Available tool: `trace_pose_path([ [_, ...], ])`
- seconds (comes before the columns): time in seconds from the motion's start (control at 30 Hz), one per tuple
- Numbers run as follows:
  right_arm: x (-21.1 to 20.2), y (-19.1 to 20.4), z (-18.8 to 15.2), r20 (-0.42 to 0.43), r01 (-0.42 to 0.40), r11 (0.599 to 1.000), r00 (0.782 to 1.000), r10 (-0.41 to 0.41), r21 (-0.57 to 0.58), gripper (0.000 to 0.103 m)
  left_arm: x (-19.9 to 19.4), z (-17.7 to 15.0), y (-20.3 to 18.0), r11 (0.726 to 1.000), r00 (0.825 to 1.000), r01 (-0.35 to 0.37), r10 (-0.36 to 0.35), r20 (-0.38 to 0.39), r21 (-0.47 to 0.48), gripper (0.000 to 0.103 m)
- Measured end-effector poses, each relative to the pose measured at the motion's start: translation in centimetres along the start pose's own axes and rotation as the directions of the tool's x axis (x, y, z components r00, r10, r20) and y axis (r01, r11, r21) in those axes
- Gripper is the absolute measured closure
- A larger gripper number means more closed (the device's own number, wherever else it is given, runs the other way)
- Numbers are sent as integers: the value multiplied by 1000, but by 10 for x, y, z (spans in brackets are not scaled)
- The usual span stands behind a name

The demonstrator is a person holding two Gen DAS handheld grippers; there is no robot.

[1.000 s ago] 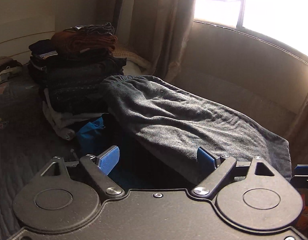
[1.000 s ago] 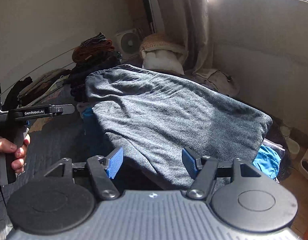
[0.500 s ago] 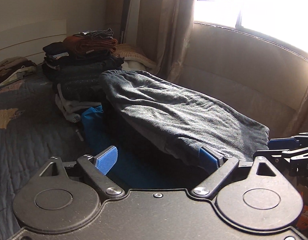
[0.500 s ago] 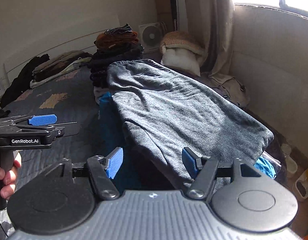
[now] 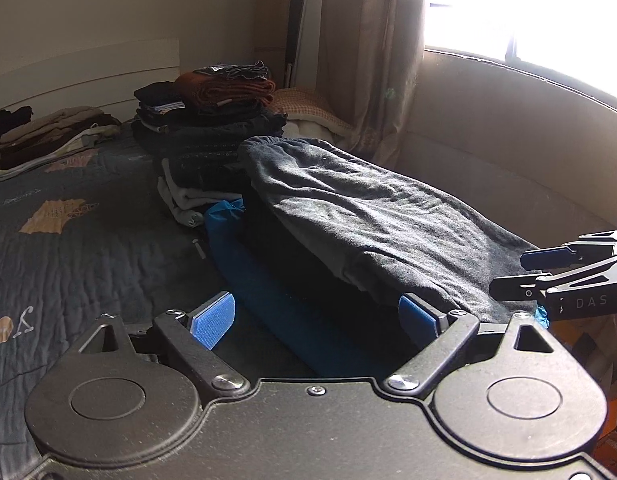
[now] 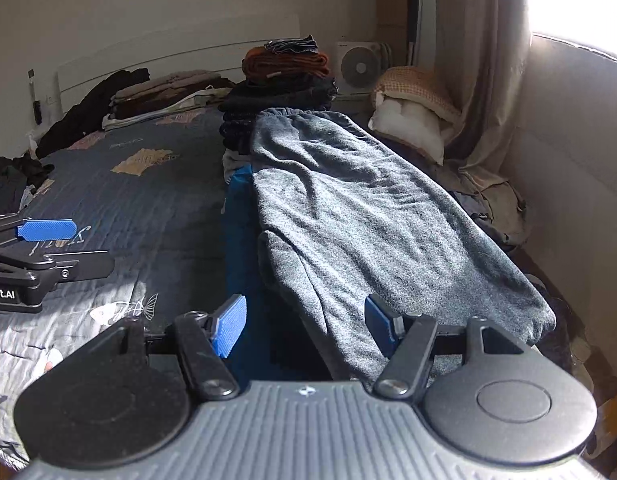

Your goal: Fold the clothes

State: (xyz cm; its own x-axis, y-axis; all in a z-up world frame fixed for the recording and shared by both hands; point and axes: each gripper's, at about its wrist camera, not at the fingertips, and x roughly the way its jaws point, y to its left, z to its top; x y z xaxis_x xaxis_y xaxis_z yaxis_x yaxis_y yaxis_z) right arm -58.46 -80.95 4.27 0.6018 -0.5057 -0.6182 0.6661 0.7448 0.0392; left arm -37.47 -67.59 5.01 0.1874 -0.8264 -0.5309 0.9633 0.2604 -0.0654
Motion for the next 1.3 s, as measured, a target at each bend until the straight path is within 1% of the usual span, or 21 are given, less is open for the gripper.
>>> trace_pose_path([
  [0.07, -1, -5, 1, -7, -2, 1000, 1000, 2, -29, 38, -4, 0, -8, 1000, 1000, -5, 5, 6, 3, 12],
  [0.2, -9, -23, -1, -20, -1, 999, 1000, 0, -33, 38, -8, -1, -25, 1000, 1000, -15, 15, 15, 17, 11],
  [0.33, -10, -43, -16, -37, -10, 1000, 999, 9, -27, 38, -7, -4, -42, 1000, 1000, -1, 1, 14, -5, 11],
  [0.37, -8, -49, -21, -42, -6, 1000, 999, 5, -22, 37, -6, -5, -46, 1000, 1000, 0, 0, 14, -7, 11],
  [0.47, 7, -70, -39, -50, -26, 999, 998, 27, 19, 37, -6, -9, -57, 1000, 1000, -1, 1, 7, -2, 11],
  [0.5, 15, -77, -46, -62, -34, 999, 997, 36, 33, 37, -7, -10, -60, 1000, 1000, -5, 5, 5, 1, 11],
  [0.57, 35, -88, -62, -133, -24, 999, 991, 30, 47, 37, -8, -10, -65, 1000, 1000, -13, 13, 4, 2, 11],
  [0.63, 48, -95, -83, -173, -46, 998, 984, 50, 31, 37, -8, -10, -70, 1000, 1000, -23, 23, 2, 1, 11],
  [0.7, 53, -97, -98, -208, -62, 998, 976, 63, 12, 37, -6, -8, -75, 999, 999, -36, 36, -2, 3, 11],
  [0.73, 52, -100, -103, -214, -66, 998, 974, 70, 22, 37, -6, -6, -78, 999, 999, -44, 44, -3, 5, 11],
  [0.8, 42, -109, -106, -189, -95, 993, 976, 107, 71, 37, -6, -3, -85, 998, 998, -55, 55, 2, 10, 11],
  [0.83, 32, -113, -102, -158, -119, 989, 979, 131, 86, 37, -7, -2, -89, 998, 998, -59, 59, 5, 12, 11],
  [0.87, 22, -116, -98, -126, -143, 985, 980, 156, 100, 37, -8, -1, -92, 998, 998, -63, 63, 9, 15, 11],
  [0.93, -2, -122, -82, -24, -187, 979, 982, 190, 84, 37, -11, -2, -98, 998, 998, -67, 67, 11, 21, 10],
  [1.03, -11, -134, -55, 79, -196, 977, 979, 189, 82, 37, -16, -4, -105, 997, 997, -73, 73, 13, 32, 10],
  [1.07, -5, -143, -46, 91, -189, 977, 979, 181, 96, 37, -17, -5, -106, 996, 997, -76, 76, 12, 38, 10],
  [1.17, 24, -157, -36, 64, -155, 983, 987, 149, 101, 37, -16, -2, -104, 997, 997, -76, 76, 0, 33, 10],
  [1.23, 49, -162, -40, 5, -121, 989, 993, 121, 88, 37, -15, 1, -103, 997, 997, -75, 76, -8, 28, 9],
  [1.27, 58, -165, -48, -34, -99, 992, 994, 102, 79, 38, -15, 2, -102, 997, 997, -75, 76, -13, 26, 9],
  [1.3, 63, -166, -54, -48, -93, 993, 994, 96, 68, 38, -14, 3, -102, 997, 997, -75, 75, -17, 23, 9],
])
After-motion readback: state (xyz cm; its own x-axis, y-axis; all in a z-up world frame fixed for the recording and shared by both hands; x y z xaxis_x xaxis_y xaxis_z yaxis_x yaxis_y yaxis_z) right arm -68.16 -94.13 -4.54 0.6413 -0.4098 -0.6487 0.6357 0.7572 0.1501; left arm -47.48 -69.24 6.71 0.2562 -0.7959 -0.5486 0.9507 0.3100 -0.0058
